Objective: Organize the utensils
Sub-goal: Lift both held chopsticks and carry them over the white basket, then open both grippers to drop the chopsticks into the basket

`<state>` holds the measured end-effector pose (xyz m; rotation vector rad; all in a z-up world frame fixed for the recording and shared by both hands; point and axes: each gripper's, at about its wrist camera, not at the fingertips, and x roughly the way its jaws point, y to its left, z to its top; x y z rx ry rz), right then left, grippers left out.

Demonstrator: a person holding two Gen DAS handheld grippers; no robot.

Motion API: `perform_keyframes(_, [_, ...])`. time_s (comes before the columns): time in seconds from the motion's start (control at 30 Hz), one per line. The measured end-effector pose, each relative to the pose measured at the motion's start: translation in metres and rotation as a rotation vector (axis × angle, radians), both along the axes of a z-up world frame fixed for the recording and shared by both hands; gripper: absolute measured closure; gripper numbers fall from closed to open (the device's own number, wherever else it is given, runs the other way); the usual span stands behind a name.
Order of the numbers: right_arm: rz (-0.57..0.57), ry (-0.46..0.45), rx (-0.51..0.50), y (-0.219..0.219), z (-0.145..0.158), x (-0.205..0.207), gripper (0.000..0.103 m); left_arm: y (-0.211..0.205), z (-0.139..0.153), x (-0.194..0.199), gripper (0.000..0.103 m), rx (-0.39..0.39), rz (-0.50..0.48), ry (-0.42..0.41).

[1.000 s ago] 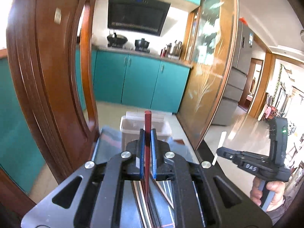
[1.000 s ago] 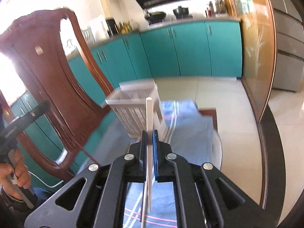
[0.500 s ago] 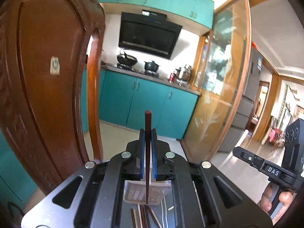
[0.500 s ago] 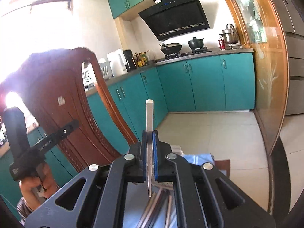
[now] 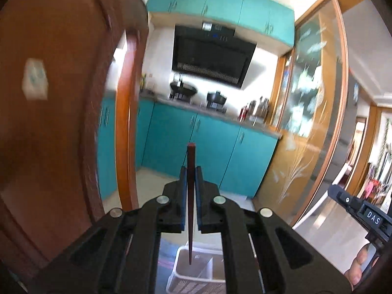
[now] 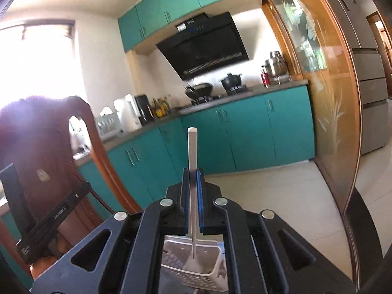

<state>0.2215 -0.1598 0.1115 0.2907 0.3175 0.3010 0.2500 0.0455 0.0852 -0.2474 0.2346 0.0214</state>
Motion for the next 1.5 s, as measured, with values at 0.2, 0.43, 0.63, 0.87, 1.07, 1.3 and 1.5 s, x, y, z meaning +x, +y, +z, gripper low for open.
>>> perform_keyframes(0.2, [0.008,0.099,-0.077,0.024,-0.048,0.021,0.097,-0.005,-0.035,0.018,0.096,0.050,0.015,0.074])
perform_keyframes(0.43, [0.032,0.140,-0.170,0.049,-0.077,0.019,0.097,-0.002,-0.055,0.018,0.096,0.027,-0.012,0.105])
perform_keyframes(0.63, [0.037,0.159,-0.192,0.055,-0.095,0.008,0.097,0.000,-0.066,0.016,0.096,0.021,-0.030,0.121])
perform_keyframes(0.87, [0.032,0.162,-0.186,0.048,-0.101,-0.007,0.090,-0.002,-0.073,0.015,0.095,0.023,-0.044,0.146])
perform_keyframes(1.07, [0.027,0.136,-0.183,0.038,-0.096,-0.023,0.080,-0.001,-0.076,0.007,0.093,0.024,-0.050,0.145])
perform_keyframes(1.3, [0.044,0.120,-0.171,0.021,-0.103,-0.051,0.073,-0.003,-0.077,-0.008,0.078,0.027,-0.060,0.134])
perform_keyframes(1.5, [0.082,0.201,-0.169,0.007,-0.134,-0.073,0.069,-0.009,-0.084,-0.032,0.065,0.081,-0.073,0.131])
